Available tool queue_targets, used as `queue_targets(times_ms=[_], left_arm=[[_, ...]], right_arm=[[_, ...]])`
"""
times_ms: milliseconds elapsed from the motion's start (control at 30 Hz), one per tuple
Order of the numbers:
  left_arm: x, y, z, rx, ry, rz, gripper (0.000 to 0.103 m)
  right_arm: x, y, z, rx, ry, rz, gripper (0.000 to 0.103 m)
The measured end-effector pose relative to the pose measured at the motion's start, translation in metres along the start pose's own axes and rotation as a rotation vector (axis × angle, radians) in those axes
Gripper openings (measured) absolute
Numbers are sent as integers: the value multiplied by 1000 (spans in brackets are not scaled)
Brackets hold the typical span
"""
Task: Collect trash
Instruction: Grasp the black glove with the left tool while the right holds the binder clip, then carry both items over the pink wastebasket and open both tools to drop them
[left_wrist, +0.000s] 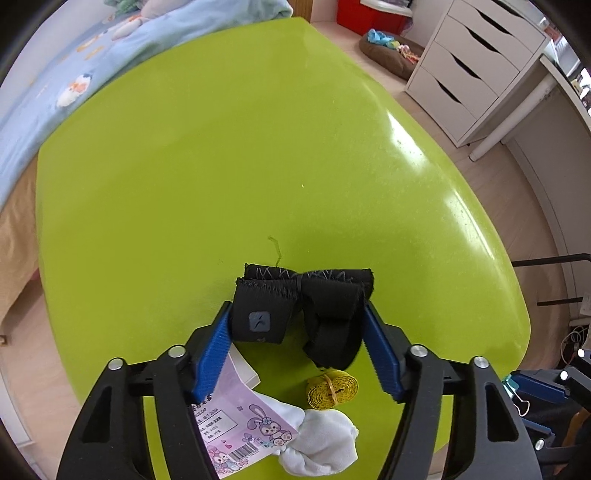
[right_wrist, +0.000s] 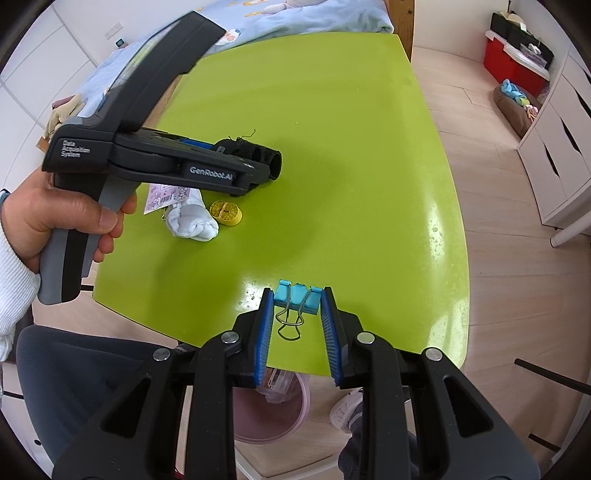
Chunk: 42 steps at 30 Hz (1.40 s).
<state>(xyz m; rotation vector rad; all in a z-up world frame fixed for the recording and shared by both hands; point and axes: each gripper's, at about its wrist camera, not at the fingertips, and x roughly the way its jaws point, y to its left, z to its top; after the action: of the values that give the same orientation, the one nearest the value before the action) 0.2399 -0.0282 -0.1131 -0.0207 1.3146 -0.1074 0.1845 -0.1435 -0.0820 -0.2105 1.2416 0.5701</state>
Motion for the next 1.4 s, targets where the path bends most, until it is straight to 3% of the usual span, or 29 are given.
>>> queue_targets(times_ms=[233,333,500,867,1400], left_arm=[[-20,1,0,-5,-57,3,48],[-22,1,0,-10,-65,5,35],[-33,0,-7,-2,-89,0,27],[-84,-9,-39,-28,-203,-10,22],[-151,-31,-153,-57,-315,2,22]], right_arm=[[-1,1,0,-8,-8,3,26],[-2,2,-1,-13,-11,4,26],[-6,2,-3,-21,-20,4,26],[-25,6,-11,-45,-59,9,26],[-65,42,-49,-163,-121,16,26]])
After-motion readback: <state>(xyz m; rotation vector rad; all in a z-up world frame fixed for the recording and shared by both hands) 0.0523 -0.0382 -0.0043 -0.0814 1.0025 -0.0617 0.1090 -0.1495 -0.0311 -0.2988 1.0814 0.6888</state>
